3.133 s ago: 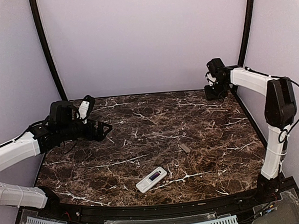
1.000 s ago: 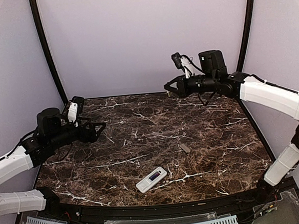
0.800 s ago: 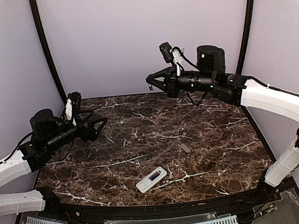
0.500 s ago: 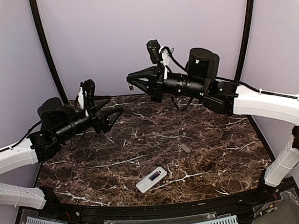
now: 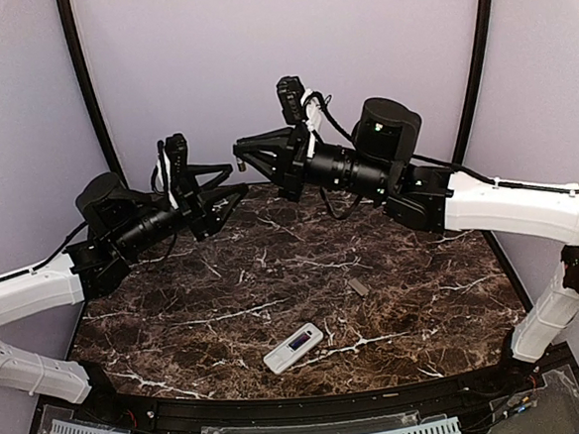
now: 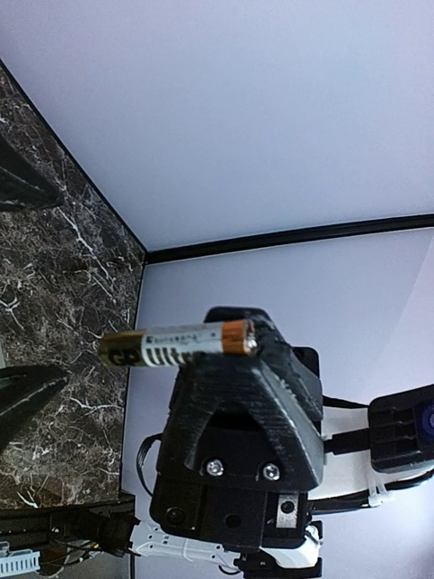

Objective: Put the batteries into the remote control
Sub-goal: Pass from the right arm to the left

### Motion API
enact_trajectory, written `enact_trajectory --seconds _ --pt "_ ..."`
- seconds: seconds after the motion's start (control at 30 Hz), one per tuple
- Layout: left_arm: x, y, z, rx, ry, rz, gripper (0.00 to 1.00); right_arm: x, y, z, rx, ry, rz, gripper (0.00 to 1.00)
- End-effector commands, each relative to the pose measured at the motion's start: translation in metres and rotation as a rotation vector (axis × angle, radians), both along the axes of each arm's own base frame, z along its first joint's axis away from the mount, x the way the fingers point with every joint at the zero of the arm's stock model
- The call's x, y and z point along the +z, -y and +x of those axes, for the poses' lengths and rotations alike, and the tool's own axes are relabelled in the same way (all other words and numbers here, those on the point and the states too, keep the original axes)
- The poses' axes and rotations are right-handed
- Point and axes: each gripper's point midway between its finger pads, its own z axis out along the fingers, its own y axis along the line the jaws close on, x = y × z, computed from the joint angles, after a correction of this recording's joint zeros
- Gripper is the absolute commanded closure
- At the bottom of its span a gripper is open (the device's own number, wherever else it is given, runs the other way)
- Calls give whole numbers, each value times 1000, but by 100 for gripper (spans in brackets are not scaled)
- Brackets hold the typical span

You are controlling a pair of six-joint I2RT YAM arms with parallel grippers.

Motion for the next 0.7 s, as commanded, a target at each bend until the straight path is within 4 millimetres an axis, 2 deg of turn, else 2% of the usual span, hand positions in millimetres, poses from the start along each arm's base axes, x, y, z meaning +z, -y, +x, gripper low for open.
enact_trajectory --seconds 0.0,0.2,0.37,0.67 --pt "28 4 -13 -54 91 -40 42 1 -3 2 -15 21 10 100" --pt "32 7 -12 -61 88 -49 41 -6 -5 1 -9 20 -14 100" --pt "34 10 -8 -60 73 -56 52 -11 -6 3 -14 6 -22 100" --pt "38 12 -9 -78 77 -65 61 -15 -8 8 -38 2 -37 100"
